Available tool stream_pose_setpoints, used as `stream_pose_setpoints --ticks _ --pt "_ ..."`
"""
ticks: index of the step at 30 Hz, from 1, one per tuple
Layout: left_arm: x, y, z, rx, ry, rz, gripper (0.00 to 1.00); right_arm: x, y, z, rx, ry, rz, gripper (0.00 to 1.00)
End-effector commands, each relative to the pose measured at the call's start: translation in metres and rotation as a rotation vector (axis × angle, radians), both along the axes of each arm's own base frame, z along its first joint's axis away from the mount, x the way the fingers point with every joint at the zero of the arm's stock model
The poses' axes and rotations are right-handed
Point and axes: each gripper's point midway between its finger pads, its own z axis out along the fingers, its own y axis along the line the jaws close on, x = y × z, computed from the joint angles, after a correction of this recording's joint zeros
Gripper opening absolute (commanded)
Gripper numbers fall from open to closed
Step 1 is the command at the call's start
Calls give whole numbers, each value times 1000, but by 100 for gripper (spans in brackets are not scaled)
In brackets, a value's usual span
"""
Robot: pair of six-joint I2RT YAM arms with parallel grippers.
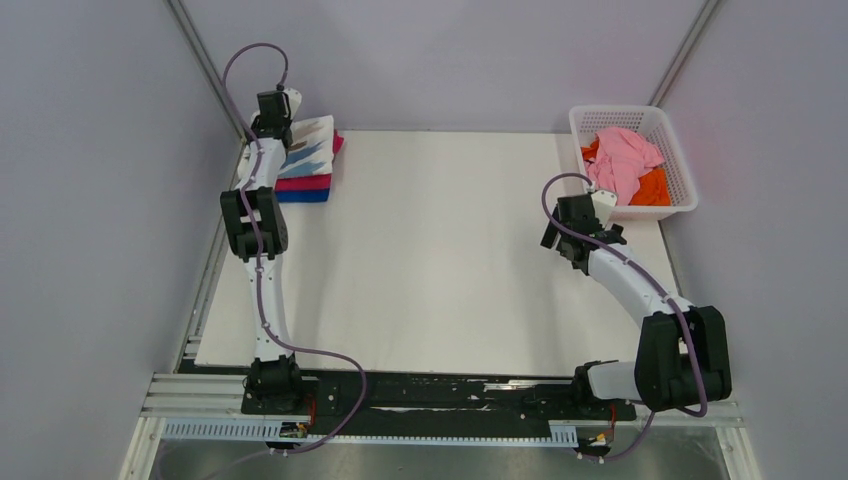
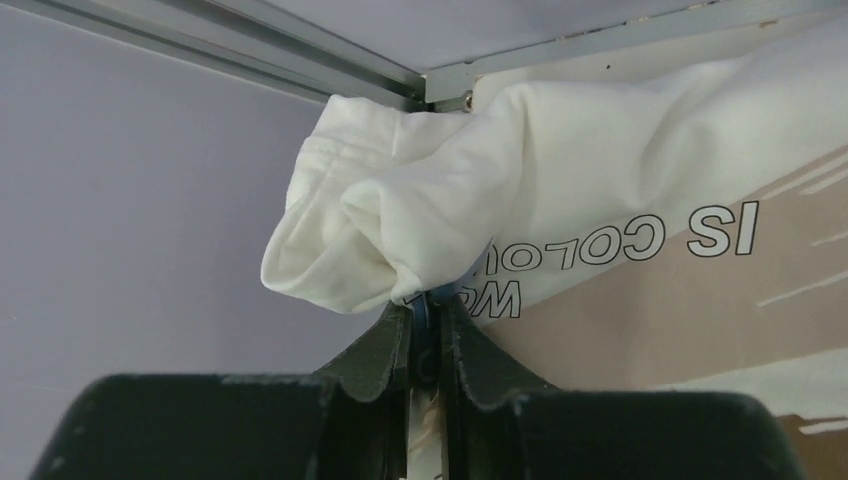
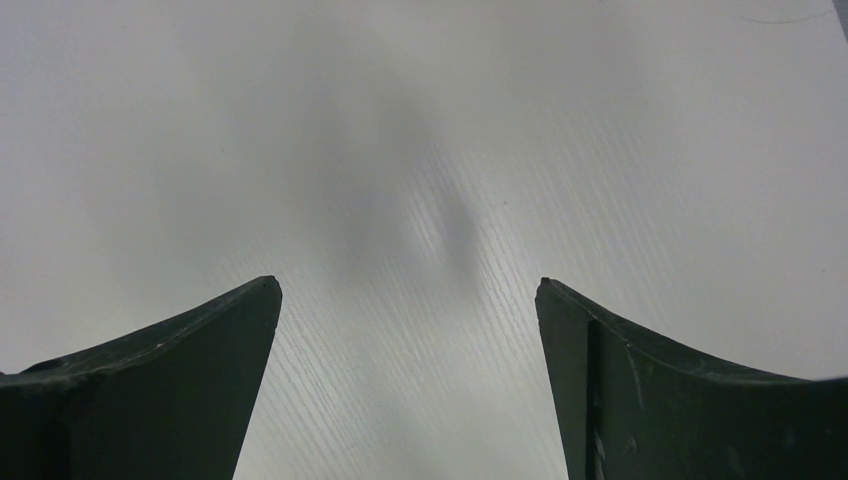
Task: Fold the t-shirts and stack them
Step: Put the neatly folded tshirt into the corner of the board with the left arm, then reset both arms
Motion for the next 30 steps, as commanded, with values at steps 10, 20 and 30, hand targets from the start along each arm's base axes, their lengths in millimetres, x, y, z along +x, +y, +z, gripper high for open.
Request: stream_pose_setpoints --ticks 10,20,30 --pt "-8 39 89 -47 -366 349 100 4 -5 36 -2 -99 -30 100" --pt "-53 -80 149 -65 -434 208 100 12 18 67 168 -249 -12 100" --pt "-144 -202 179 -660 -375 -76 100 -8 39 52 273 -262 83 100"
